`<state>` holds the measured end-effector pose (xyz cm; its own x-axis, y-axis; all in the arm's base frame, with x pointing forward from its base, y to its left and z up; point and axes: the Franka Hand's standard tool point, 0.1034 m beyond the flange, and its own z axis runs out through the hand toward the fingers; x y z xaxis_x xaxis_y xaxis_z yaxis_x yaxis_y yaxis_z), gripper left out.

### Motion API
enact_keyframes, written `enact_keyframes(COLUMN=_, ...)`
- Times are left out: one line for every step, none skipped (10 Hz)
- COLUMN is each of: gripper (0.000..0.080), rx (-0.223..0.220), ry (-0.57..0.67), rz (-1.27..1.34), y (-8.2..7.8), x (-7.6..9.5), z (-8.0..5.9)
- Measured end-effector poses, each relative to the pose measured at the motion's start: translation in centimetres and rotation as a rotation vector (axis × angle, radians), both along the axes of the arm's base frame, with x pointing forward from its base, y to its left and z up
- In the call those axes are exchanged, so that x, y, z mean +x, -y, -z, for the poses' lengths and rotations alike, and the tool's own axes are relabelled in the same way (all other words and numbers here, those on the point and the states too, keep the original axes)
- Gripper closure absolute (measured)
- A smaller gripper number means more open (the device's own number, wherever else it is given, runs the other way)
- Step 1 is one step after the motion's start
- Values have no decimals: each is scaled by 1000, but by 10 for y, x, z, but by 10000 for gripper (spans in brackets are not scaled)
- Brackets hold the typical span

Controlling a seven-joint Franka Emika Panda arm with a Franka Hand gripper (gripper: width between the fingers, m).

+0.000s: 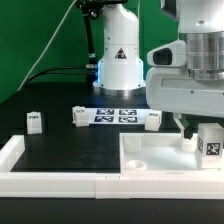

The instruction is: Assemble one leg

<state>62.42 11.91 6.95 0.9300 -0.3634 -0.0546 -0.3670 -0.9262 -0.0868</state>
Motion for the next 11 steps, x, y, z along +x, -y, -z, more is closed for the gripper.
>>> enact_keyframes(gripper=150, rx=-7, ry=2, rz=-107, y=1, x=0, z=-1)
enact_keyframes(gripper=150, rx=-12, ry=7, rz=-182, y=0, x=1, z=-2)
enact_keyframes(gripper=150, rx=-15, ry=20, rz=-341, y=2, x=1, z=-3)
enact_keyframes(gripper=150, rx=-14, ry=25, rz=-406, y=2, x=1, z=-2)
enact_keyframes(gripper=150, rx=-14, ry=22, rz=-377, y=2, x=1, z=-2)
enact_keyframes(gripper=276, rx=-14, ry=22, rz=-378, y=2, x=1, z=-2)
enact_keyframes(gripper=415, rx=-14, ry=22, rz=-377, y=3, x=1, z=-2)
enact_keyframes(gripper=511, rx=-14, ry=22, rz=-377, y=2, x=1, z=-2)
enact_keyframes(gripper=511, rx=-14, ry=22, rz=-373, y=2, x=1, z=-2)
enact_keyframes(gripper=510, rx=-15, ry=20, rz=-346, y=2, x=1, z=-2)
enact_keyframes(gripper=510, rx=-15, ry=20, rz=-345, y=3, x=1, z=-2)
